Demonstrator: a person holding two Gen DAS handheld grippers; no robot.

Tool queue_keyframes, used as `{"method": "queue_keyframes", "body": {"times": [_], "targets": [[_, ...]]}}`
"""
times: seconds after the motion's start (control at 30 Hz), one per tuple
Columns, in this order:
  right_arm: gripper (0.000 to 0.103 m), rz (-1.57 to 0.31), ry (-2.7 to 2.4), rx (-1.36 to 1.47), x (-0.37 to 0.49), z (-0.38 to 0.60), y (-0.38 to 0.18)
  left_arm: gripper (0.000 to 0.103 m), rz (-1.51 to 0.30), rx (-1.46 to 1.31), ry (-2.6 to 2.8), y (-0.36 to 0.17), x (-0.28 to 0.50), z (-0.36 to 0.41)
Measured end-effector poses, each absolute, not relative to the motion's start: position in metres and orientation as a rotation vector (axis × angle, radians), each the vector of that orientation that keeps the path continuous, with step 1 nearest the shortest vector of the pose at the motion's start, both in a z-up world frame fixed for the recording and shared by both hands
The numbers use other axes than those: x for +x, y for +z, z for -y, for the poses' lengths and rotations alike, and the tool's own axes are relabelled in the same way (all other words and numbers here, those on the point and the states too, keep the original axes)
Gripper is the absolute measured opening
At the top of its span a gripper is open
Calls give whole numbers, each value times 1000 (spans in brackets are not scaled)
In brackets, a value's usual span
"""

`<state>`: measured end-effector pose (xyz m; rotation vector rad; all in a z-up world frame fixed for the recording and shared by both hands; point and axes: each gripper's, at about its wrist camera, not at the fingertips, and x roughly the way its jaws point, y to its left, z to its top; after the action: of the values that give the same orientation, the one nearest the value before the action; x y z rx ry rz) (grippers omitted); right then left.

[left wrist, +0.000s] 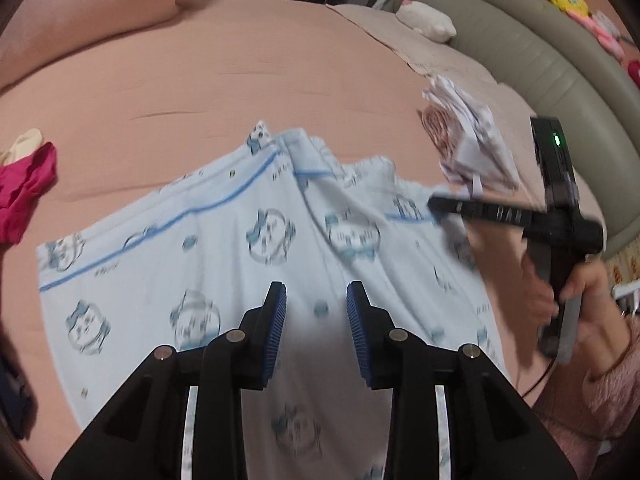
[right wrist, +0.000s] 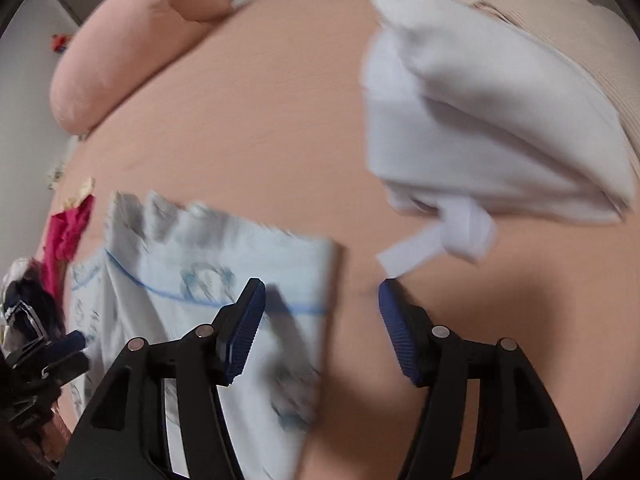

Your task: Fold clothes

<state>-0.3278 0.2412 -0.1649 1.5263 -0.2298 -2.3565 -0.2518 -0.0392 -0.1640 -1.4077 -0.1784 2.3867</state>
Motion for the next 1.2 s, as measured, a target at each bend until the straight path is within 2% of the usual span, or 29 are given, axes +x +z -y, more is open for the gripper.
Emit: {"method": "queue_keyframes", "body": {"times": [0.07, 0.1, 0.3, 0.43, 0.53, 0.57, 0.6, 0.63, 0.7, 0.73, 0.77, 0.8, 0.9, 1.03, 1.1, 1.2], "targets": [[11, 127, -2345, 1511, -327, -228, -166, 33, 206, -1396, 2391, -164, -260, 39], [7, 96, -2369, 1494, -324, -229, -163, 33, 214, -1389, 2394, -164, -264, 39], [6, 47, -2617, 1414, -307, -282, -131, 33, 186, -1315, 2405, -156, -288, 37], [6, 153, -2573, 1462, -310, -307, -138, 33, 78, -1308, 2386, -159, -316, 14], [10, 157, -2552, 1464, -314, -315, -143, 34, 6, -1354, 2381, -168, -340, -2], [19, 178, -2535, 1467, -315, -317, -146, 35, -8, -1372, 2375, -172, -347, -6], [34, 206, -2518, 1464, -318, -320, -150, 35, -15, -1390, 2363, -176, -355, -10], [37, 234, -2501, 1460, -320, -323, -153, 35, -19, -1410, 2342, -182, -361, -13], [39, 282, -2466, 1470, -326, -333, -159, 34, -70, -1445, 2326, -194, -369, -22], [39, 305, -2453, 1463, -327, -336, -161, 30, -89, -1446, 2341, -197, -371, -26], [33, 320, -2440, 1444, -327, -337, -162, 12, -93, -1436, 2376, -198, -370, -30], [7, 299, -2399, 1430, -328, -333, -165, 10, -103, -1421, 2409, -199, -368, -34], [5, 204, -2428, 1415, -328, -319, -166, 9, -132, -1295, 2480, -180, -354, -43], [5, 261, -2520, 1276, -320, -339, -137, 9, 59, -1211, 2533, -168, -357, -18], [5, 335, -2515, 1264, -326, -351, -140, 9, 167, -1289, 2526, -187, -371, -11], [5, 422, -2491, 1366, -340, -363, -165, 13, 170, -1379, 2521, -211, -381, -16]]}}
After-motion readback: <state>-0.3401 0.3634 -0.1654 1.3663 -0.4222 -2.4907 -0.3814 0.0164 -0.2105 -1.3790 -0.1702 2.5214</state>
